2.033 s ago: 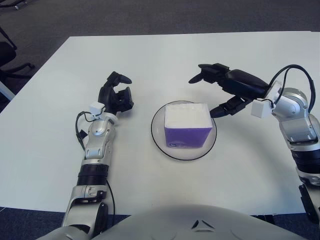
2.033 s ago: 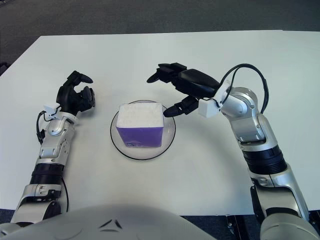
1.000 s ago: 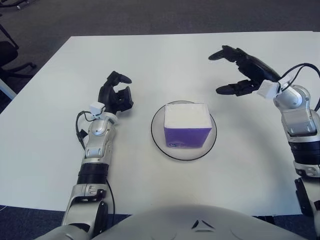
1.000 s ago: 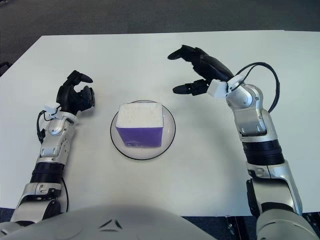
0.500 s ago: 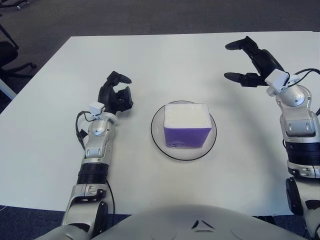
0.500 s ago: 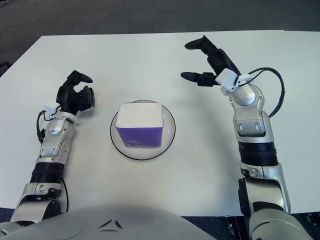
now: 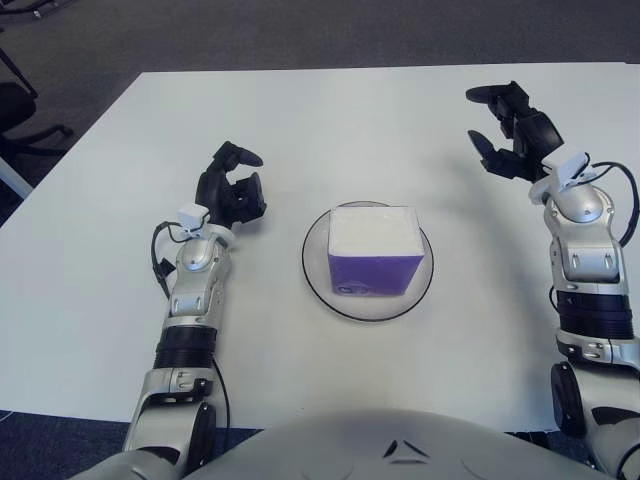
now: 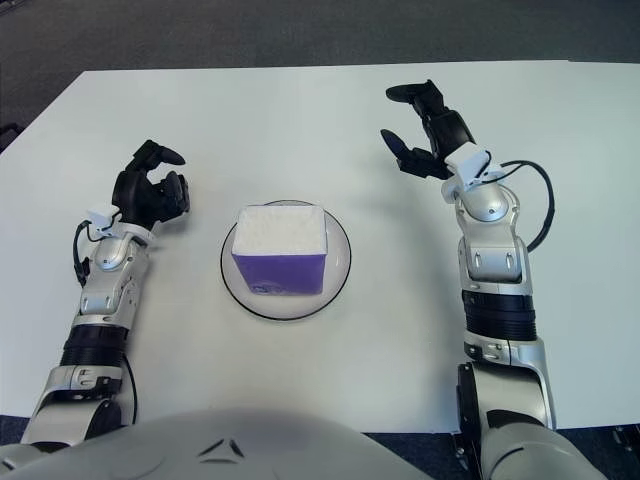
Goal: Put the tissue paper into the plate.
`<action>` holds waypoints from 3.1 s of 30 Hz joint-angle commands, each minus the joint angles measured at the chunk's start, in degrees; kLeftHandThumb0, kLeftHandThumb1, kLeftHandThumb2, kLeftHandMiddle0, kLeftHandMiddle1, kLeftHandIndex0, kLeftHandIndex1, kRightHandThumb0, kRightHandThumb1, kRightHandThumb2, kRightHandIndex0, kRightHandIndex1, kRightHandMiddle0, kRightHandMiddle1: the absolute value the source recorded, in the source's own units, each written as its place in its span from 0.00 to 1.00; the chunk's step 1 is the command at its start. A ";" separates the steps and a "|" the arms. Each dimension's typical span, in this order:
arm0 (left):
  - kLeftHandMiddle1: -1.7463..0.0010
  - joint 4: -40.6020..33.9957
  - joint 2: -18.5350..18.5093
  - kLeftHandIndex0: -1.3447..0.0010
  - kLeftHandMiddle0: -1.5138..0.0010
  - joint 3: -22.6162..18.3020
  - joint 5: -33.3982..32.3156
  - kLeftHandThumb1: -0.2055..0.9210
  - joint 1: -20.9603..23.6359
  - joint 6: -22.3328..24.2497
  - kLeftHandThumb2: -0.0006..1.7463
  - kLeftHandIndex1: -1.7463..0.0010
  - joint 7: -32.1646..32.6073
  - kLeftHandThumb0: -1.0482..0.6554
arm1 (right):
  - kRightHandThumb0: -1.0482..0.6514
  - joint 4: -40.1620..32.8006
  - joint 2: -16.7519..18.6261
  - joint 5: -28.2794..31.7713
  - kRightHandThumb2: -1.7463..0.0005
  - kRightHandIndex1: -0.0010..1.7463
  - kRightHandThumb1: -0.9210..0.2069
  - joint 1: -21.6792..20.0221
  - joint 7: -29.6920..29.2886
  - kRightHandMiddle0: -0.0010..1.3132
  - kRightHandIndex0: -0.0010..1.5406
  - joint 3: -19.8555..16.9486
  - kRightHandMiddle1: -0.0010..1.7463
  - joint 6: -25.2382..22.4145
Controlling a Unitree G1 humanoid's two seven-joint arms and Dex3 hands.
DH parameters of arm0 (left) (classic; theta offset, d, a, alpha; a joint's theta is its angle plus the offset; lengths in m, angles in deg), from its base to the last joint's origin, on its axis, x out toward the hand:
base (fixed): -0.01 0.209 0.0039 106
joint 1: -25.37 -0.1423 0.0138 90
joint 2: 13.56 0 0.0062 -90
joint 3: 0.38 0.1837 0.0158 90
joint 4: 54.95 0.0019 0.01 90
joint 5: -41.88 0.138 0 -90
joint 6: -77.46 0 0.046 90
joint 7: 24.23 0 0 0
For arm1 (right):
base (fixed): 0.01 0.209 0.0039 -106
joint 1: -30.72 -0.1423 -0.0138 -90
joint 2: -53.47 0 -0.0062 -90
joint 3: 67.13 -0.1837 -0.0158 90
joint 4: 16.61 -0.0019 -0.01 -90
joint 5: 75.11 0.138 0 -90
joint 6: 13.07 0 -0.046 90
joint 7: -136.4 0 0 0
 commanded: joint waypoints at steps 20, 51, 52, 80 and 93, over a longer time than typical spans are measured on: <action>0.00 3.46 5.33 0.63 0.15 1.79 0.35 0.60 -11.87 -1.87 0.65 0.00 0.22 0.36 | 0.41 -3.76 10.83 13.08 0.69 0.64 0.00 7.80 -8.04 0.14 0.20 -6.82 0.99 -4.61; 0.00 -1.45 4.87 0.61 0.16 3.39 -0.01 0.57 -13.53 0.63 0.67 0.00 1.36 0.36 | 0.38 0.72 15.51 11.71 0.43 0.98 0.31 12.88 -12.17 0.32 0.44 -3.44 1.00 -5.10; 0.00 -1.50 4.88 0.61 0.16 3.40 -0.04 0.57 -13.55 0.67 0.67 0.00 1.35 0.36 | 0.38 1.05 15.49 11.58 0.42 0.99 0.32 13.34 -12.00 0.32 0.45 -3.15 1.00 -5.00; 0.00 -1.39 4.73 0.62 0.16 3.67 -0.52 0.58 -13.80 0.57 0.66 0.00 0.74 0.36 | 0.37 12.62 14.97 13.09 0.39 1.00 0.36 13.22 -9.52 0.35 0.55 -2.90 1.00 -2.21; 0.00 -1.07 4.91 0.63 0.16 3.67 -0.96 0.60 -13.81 0.51 0.64 0.00 0.56 0.36 | 0.37 16.18 13.73 12.36 0.41 1.00 0.33 13.42 -6.01 0.33 0.62 -1.02 1.00 2.19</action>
